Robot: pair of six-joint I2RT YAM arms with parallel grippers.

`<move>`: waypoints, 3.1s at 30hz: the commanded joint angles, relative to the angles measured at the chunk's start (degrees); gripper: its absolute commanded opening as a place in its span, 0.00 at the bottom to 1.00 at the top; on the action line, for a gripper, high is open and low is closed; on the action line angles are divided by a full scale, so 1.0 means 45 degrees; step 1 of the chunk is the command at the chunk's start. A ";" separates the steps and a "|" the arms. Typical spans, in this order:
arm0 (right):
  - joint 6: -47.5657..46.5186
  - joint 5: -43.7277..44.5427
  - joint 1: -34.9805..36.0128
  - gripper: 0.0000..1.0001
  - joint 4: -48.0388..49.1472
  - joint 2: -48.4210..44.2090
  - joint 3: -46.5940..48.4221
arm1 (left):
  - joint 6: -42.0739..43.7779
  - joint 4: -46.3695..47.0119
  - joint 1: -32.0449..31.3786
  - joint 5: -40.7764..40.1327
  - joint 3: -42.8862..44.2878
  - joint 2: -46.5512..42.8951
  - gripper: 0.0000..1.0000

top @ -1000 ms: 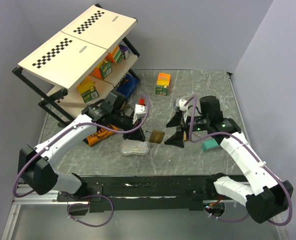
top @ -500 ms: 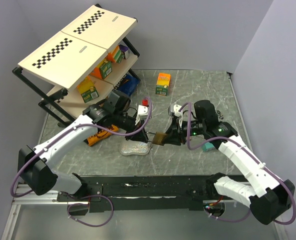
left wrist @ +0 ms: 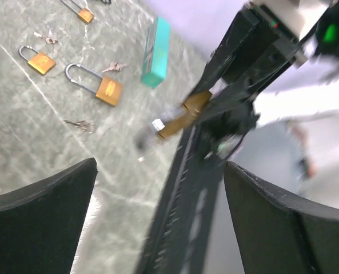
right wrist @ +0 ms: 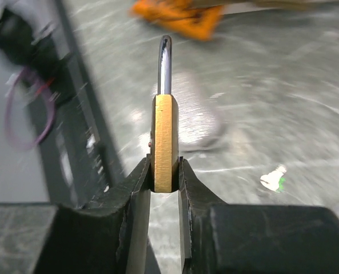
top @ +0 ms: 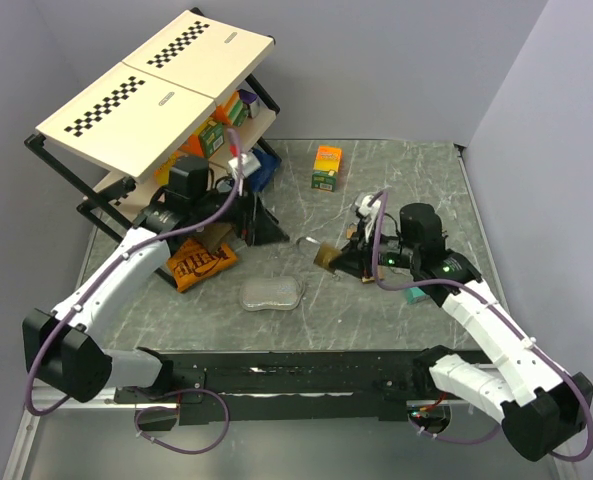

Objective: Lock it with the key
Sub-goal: Place the lock at the center of the board.

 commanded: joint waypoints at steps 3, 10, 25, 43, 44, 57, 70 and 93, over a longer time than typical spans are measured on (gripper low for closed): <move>0.3542 0.3796 -0.0192 0.00 0.4543 -0.0588 0.0100 | -0.7269 0.3889 0.0153 -0.0930 -0.0664 -0.0209 0.96; 0.5027 0.5673 -0.0114 0.00 0.5406 0.0153 0.0412 | -1.0533 0.5665 -0.0257 -0.2804 -0.0917 0.1059 0.96; 0.5381 0.6162 0.0296 0.00 0.5797 0.1091 0.0901 | -1.2430 0.5963 -0.1625 -0.4877 -0.0021 0.3131 0.96; 0.4346 0.6924 0.0901 0.00 0.5719 0.1482 0.0940 | -1.3076 0.5904 -0.1976 -0.4740 0.1035 0.4245 0.89; 0.4345 0.6924 0.0901 0.00 0.5719 0.1463 0.0940 | -1.3095 0.5904 -0.1957 -0.4720 0.1035 0.4265 0.87; 0.3682 0.7393 0.1214 0.00 0.5563 0.1541 0.0803 | -1.2997 0.5397 -0.2035 -0.4916 0.1504 0.4617 0.84; 0.3544 0.7315 0.1390 0.00 0.5563 0.1483 0.0706 | -1.2724 0.4791 -0.2191 -0.5326 0.1816 0.4890 0.61; 0.1573 0.7022 0.0512 0.99 0.1658 -0.1192 0.0081 | -0.8956 -0.0421 -0.2542 -0.8527 0.2674 0.5709 0.01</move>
